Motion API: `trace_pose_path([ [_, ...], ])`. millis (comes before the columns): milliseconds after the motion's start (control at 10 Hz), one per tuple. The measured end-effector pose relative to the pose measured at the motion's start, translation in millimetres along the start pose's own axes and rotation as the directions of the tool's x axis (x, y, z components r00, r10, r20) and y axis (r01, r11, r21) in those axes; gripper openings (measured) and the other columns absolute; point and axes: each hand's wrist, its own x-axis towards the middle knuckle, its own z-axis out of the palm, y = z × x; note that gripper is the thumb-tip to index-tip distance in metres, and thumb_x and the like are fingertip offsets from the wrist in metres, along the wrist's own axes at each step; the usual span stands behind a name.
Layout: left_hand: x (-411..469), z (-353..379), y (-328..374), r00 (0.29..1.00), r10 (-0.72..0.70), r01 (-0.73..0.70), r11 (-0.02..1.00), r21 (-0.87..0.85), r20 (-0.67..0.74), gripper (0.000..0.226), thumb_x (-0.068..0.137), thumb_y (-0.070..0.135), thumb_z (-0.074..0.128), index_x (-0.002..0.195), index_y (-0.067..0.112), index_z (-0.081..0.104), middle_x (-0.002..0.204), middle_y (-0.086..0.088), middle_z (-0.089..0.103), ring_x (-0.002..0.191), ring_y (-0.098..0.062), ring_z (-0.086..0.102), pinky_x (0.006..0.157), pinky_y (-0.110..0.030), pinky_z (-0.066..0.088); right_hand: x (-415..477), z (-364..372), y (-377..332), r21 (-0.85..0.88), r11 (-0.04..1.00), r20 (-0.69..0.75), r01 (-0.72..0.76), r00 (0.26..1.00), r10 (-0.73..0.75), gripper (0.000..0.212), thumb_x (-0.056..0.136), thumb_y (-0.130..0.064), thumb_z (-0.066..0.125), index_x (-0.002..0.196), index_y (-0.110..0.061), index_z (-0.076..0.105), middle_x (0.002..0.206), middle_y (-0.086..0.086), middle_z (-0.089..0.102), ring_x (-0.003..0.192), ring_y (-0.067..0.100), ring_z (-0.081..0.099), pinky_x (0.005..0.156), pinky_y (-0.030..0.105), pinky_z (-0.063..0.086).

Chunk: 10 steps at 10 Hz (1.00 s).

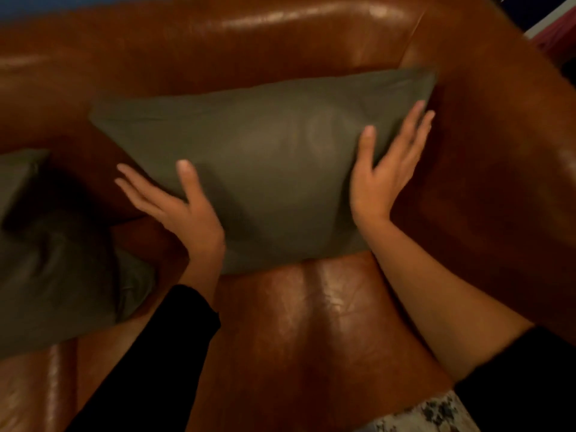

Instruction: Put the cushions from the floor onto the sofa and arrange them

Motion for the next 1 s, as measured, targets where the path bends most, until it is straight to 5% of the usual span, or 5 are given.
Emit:
trace_pose_path([
  [100, -15, 4, 3, 0.89, 0.401, -0.454, 0.815, 0.359, 0.216, 0.085, 0.087, 0.055, 0.052, 0.149, 0.006, 0.022, 0.152, -0.032, 0.015, 0.142, -0.046, 0.013, 0.11, -0.059, 0.011, -18, 1, -14, -0.199, 0.903, 0.196, 0.382, 0.918, -0.345, 0.067, 0.091, -0.043, 0.05, 0.146, -0.011, 0.032, 0.153, 0.023, 0.024, 0.143, 0.033, 0.016, 0.114, 0.052, 0.002],
  [200, -18, 0, -26, 0.499, 0.678, -0.866, 0.377, 0.328, 0.54, 0.091, 0.078, 0.069, 0.048, 0.151, 0.025, 0.017, 0.157, -0.021, 0.006, 0.147, -0.031, -0.003, 0.11, -0.06, -0.007, -39, -1, -6, -0.081, 0.669, 0.416, 0.738, 0.636, -0.65, 0.066, 0.088, -0.053, 0.052, 0.142, -0.017, 0.039, 0.151, 0.016, 0.032, 0.141, 0.028, 0.022, 0.114, 0.055, 0.001],
  [300, 1, -2, -52, 0.151, 0.733, -0.981, 0.031, 0.189, 0.663, 0.095, 0.076, 0.077, 0.046, 0.152, 0.031, 0.011, 0.161, -0.002, -0.006, 0.148, -0.021, -0.003, 0.111, -0.058, -0.009, -31, -2, 16, 0.014, 0.411, 0.536, 0.912, 0.34, -0.773, 0.074, 0.082, -0.066, 0.053, 0.141, -0.022, 0.042, 0.149, 0.008, 0.037, 0.14, 0.023, 0.028, 0.115, 0.053, 0.006],
  [600, 24, 16, -53, 0.111, 0.715, -0.986, -0.01, 0.168, 0.69, 0.093, 0.076, 0.083, 0.037, 0.151, 0.034, 0.012, 0.161, 0.0, -0.007, 0.148, -0.022, -0.003, 0.11, -0.062, -0.005, 24, 1, 47, -0.004, 0.221, 0.6, 0.975, 0.179, -0.78, 0.08, 0.081, -0.075, 0.046, 0.144, -0.025, 0.037, 0.151, 0.0, 0.026, 0.14, 0.023, 0.026, 0.116, 0.046, 0.008],
  [1000, 13, -26, -15, 0.143, 0.668, -0.989, 0.064, 0.134, 0.731, 0.085, 0.079, 0.059, 0.054, 0.148, 0.021, 0.022, 0.154, -0.011, 0.023, 0.143, -0.024, 0.021, 0.107, -0.057, 0.019, -5, -45, 11, -0.011, 0.408, 0.704, 0.913, 0.297, -0.645, 0.074, 0.087, -0.064, 0.046, 0.147, -0.022, 0.034, 0.154, 0.008, 0.03, 0.143, 0.024, 0.023, 0.116, 0.049, 0.017],
])
